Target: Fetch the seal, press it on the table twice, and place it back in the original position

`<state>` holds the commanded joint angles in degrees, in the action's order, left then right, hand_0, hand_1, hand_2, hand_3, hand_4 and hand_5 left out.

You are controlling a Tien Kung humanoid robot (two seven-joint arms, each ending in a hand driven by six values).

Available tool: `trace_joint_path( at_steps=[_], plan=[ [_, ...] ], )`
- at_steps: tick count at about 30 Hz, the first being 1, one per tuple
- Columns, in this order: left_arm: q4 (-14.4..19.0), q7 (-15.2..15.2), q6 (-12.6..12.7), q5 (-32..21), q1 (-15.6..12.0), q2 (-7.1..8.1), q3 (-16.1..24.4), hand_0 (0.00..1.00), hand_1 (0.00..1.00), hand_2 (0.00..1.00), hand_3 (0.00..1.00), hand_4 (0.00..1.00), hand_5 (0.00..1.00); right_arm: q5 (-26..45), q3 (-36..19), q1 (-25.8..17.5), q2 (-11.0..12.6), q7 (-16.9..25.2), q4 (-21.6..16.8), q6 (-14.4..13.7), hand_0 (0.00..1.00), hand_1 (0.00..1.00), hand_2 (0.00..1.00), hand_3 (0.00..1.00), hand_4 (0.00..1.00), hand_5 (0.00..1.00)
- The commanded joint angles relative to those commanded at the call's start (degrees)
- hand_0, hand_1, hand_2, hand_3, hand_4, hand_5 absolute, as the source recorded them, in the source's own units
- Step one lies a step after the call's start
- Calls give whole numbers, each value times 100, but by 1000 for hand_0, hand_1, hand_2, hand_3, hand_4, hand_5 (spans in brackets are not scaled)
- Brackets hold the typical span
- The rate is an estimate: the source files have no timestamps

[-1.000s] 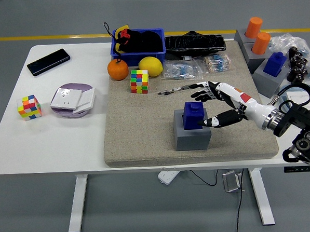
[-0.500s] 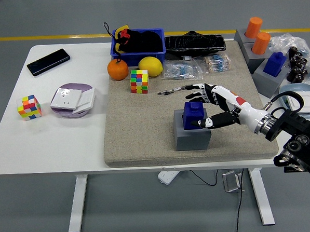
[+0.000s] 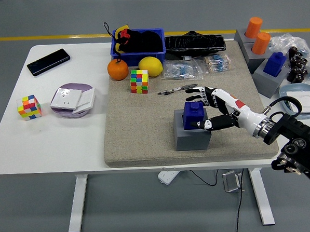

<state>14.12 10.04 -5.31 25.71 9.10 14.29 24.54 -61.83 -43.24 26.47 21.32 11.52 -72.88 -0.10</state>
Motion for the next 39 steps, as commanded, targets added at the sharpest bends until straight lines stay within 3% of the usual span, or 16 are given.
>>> trace_joint_path(
  at_steps=[2, 3, 9, 10, 15, 16, 21, 22, 30, 39],
  plan=[
    [4, 2, -3, 6, 4, 2, -1, 746, 697, 684, 753, 683, 302, -1, 23, 5, 4, 4, 10, -20, 698, 629, 661, 784, 873, 2],
    [2, 0, -2, 6, 6, 1, 0, 746, 697, 684, 753, 683, 302, -7, 35, 6, 4, 8, 12, -35, 654, 561, 624, 743, 826, 2],
    [1, -1, -3, 8, 11, -1, 4, 746, 697, 684, 753, 683, 302, 6, 104, 18, 9, 29, 36, -58, 654, 561, 624, 743, 826, 2],
    [1, -1, -3, 7, 9, -2, 5, 746, 697, 684, 753, 684, 302, 7, 117, 19, 10, 34, 39, -61, 612, 509, 553, 682, 804, 2],
    [-2, 1, -3, 3, 6, -6, 2, 746, 697, 684, 753, 684, 302, 39, 188, 37, 5, 119, 50, -178, 612, 509, 553, 682, 804, 2],
    [-3, 0, -3, 3, 7, -6, 1, 748, 696, 684, 753, 684, 298, 38, 199, 42, 2, 140, 50, -220, 588, 470, 491, 604, 752, 2],
    [-1, -1, -5, 11, 6, -7, 7, 748, 696, 684, 753, 684, 298, 45, 237, 61, -5, 212, 50, -355, 588, 470, 491, 604, 752, 2],
    [-1, -1, -5, 11, 4, -7, 7, 748, 697, 685, 753, 684, 297, 55, 249, 64, -5, 227, 48, -377, 566, 436, 454, 513, 721, 2],
    [0, -2, -10, -3, 17, 4, -11, 748, 697, 686, 753, 685, 297, 105, 217, 98, 55, 242, -92, -401, 566, 435, 446, 505, 761, 2],
    [3, -2, -11, -11, 25, 22, -21, 748, 697, 686, 753, 685, 297, -33, -349, 63, 315, 233, -592, -381, 564, 434, 443, 501, 778, 2]
  ],
)
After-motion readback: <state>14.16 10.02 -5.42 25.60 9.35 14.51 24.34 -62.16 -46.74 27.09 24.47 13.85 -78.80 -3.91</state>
